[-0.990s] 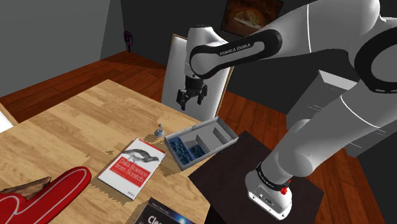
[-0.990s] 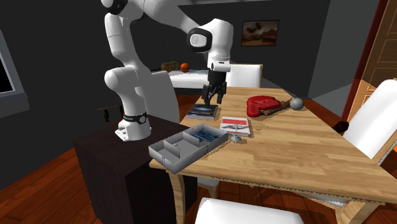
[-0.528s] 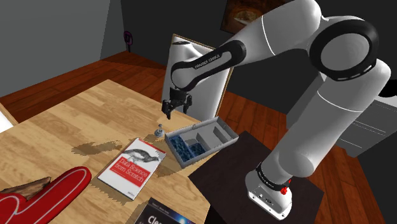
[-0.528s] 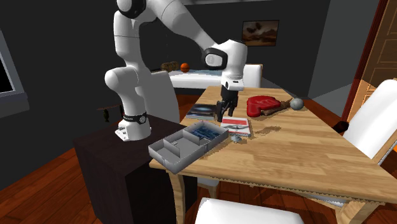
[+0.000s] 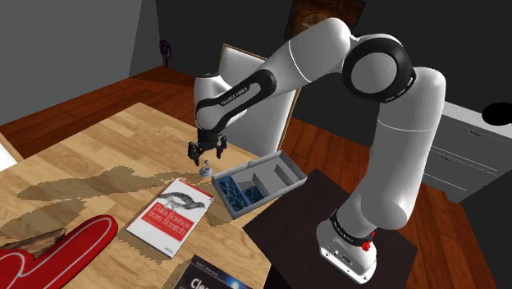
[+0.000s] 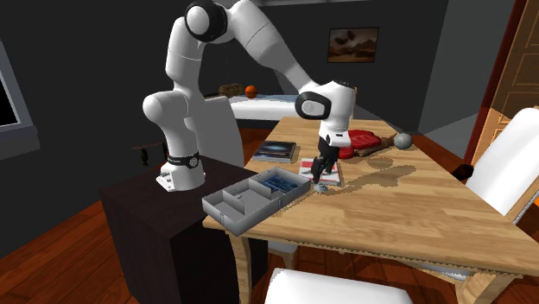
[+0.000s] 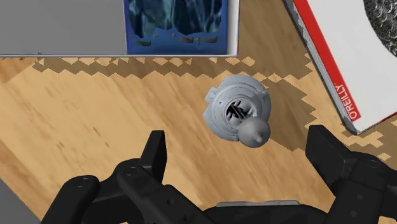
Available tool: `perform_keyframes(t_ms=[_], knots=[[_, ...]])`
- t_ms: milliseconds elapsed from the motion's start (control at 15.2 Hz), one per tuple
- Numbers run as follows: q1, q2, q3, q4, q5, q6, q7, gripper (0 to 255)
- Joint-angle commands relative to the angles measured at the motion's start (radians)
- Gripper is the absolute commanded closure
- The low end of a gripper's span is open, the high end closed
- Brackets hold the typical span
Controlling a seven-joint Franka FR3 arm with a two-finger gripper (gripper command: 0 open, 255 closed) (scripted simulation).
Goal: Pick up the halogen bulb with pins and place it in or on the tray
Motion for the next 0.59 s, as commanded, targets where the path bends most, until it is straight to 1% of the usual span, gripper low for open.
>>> perform_keyframes(t_ms=[0, 462, 528], knots=[[0.008, 0.052, -0.001, 0.043, -0.003, 0.007, 0.008, 0], [0.019, 0.12, -0.006, 0.026, -0.012, 0.091, 0.014, 0], [0.019, 0.12, -0.006, 0.026, -0.012, 0.091, 0.014, 0]])
